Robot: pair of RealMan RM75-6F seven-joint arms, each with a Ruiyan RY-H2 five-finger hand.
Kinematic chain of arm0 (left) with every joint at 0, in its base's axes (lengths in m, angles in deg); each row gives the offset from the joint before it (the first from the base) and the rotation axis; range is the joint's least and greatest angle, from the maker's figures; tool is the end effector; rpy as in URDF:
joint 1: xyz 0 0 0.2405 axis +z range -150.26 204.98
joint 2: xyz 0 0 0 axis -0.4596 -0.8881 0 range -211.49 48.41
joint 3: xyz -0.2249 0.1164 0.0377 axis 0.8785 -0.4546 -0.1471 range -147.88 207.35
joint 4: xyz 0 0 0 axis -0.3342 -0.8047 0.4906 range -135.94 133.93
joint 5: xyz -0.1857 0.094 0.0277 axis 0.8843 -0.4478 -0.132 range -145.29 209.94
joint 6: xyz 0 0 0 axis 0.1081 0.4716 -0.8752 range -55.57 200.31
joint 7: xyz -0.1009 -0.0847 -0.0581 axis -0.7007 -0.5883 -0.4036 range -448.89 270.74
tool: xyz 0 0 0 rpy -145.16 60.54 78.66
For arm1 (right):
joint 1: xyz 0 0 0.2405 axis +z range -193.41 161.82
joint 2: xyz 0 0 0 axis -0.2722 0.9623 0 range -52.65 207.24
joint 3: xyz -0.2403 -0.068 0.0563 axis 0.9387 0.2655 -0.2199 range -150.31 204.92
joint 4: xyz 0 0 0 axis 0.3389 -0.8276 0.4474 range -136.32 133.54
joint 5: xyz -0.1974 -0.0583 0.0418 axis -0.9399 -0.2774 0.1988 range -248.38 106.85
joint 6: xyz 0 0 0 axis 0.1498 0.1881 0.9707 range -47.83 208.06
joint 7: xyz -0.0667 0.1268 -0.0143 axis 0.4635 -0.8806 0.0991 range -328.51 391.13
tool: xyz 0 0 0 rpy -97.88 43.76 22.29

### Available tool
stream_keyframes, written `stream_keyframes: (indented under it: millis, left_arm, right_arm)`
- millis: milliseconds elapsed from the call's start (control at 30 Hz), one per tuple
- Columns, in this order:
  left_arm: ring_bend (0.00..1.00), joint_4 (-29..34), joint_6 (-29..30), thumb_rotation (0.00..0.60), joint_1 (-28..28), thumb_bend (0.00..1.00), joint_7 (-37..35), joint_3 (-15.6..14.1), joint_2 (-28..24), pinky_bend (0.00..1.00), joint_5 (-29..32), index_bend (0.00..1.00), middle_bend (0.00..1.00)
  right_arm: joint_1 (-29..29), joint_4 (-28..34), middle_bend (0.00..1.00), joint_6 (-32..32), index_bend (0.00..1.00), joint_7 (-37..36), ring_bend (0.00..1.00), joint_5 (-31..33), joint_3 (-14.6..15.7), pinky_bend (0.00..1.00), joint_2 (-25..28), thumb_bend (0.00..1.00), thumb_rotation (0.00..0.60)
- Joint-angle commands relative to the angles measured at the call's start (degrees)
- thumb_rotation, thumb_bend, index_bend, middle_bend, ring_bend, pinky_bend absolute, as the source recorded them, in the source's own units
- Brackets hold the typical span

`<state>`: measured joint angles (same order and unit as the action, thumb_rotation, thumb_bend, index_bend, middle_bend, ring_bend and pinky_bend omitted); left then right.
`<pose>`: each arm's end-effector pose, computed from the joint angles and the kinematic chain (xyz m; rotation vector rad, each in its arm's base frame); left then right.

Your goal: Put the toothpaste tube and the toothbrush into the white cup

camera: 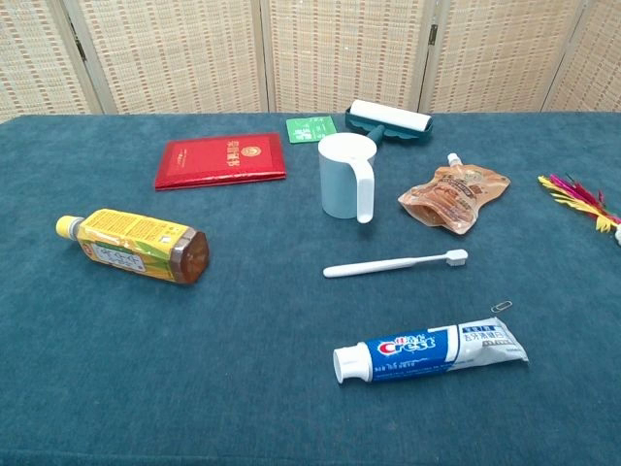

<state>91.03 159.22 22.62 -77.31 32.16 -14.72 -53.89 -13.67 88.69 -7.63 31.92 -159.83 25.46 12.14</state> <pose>-0.3066 0.1785 0.1473 -1.4252 -0.7618 -0.7966 -0.3170 -0.1626 0.1575 1.3969 -0.8654 0.8923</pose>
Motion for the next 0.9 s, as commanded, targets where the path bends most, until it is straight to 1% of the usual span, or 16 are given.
stream_keyframes:
  millis: [33,167,333,467,533,633,900]
  left_arm:
    - [0.14,0.14,-0.08,0.600,-0.07,0.22,0.16,0.05,-0.02,0.20,0.10,0.25,0.15]
    - [0.14,0.11,0.37,0.600,0.04,0.22,-0.04,0.17,0.10,0.20,-0.01,0.25,0.15]
    - [0.14,0.04,0.71,0.600,0.19,0.22,-0.48,0.18,0.13,0.20,-0.15,0.25,0.15]
    - [0.14,0.05,0.95,0.600,0.19,0.22,-0.51,0.13,-0.10,0.20,-0.57,0.25,0.15]
    - [0.14,0.04,0.97,0.600,0.24,0.22,-0.73,0.05,-0.21,0.20,-0.67,0.25,0.15]
    - [0.14,0.12,0.99,0.600,0.24,0.22,-0.69,0.00,-0.35,0.20,-0.81,0.25,0.15]
    - [0.14,0.52,1.78,0.600,0.68,0.22,-1.41,-0.14,-0.79,0.20,-1.28,0.25,0.15]
  right_arm:
    - [0.02,-0.04,0.31,0.03,0.20,-0.01,0.22,-0.05,0.00,0.26,0.05,0.08,0.600]
    - [0.04,-0.04,0.35,-0.14,0.20,-0.35,0.24,-0.51,0.05,0.28,0.14,0.08,0.600]
    - [-0.03,-0.12,0.35,-0.54,0.20,-0.67,0.24,-1.25,0.23,0.29,0.09,0.08,0.600]
    - [0.30,0.11,0.40,-0.16,0.21,-0.05,0.28,-2.13,0.56,0.29,0.14,0.08,0.600]
    - [0.99,0.63,0.41,0.51,0.21,-0.08,0.29,-3.09,0.72,0.30,0.19,0.08,0.600]
    - [2.48,1.28,0.41,2.13,0.22,0.23,0.29,-4.66,0.95,0.31,-0.07,0.08,0.600]
    - [8.67,2.52,0.41,11.40,0.22,3.56,0.29,-7.51,1.92,0.31,-3.35,0.07,0.600]
